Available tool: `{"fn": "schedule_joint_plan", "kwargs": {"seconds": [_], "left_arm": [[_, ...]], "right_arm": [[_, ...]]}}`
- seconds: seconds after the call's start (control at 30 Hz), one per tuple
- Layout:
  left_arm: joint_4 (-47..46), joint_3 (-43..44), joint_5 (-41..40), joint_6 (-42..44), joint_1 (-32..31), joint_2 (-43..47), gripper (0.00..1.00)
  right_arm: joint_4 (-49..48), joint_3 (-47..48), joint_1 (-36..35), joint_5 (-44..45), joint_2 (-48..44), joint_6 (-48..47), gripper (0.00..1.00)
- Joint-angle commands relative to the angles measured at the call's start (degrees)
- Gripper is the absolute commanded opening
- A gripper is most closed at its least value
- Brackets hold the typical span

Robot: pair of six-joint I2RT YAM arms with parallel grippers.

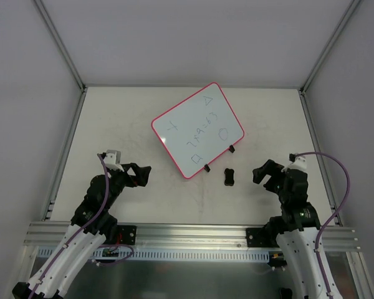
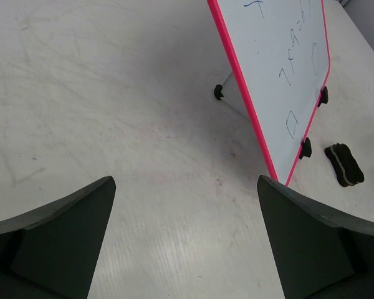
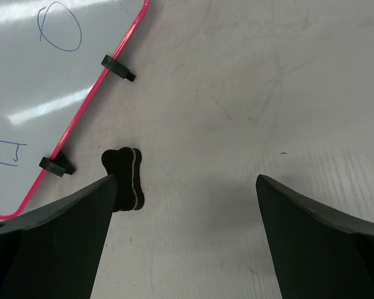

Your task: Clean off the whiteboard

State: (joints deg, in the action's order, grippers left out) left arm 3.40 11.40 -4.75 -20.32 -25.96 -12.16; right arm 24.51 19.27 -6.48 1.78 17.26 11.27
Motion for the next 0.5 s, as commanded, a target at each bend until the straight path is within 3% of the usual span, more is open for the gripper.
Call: {"fn": "schedule_joint_plan", "kwargs": {"seconds": [0.0, 0.2, 0.47], "left_arm": [[-0.85, 1.52, 1.06, 0.98, -0.41, 0.65, 0.99], [-1.03, 1.61, 0.97, 0.89, -0.41, 0.3, 0.99], [-1.29, 1.52, 0.71, 0.89, -0.5, 0.56, 0.99]], "right_arm": [[-2.01, 2.62, -0.2, -4.85, 2.51, -1.77, 0.99], [0.09, 8.67, -3.17, -8.03, 15.76, -3.62, 0.99], [5.28, 16.76, -16.44, 1.37, 25.36, -3.54, 0.96]]}}
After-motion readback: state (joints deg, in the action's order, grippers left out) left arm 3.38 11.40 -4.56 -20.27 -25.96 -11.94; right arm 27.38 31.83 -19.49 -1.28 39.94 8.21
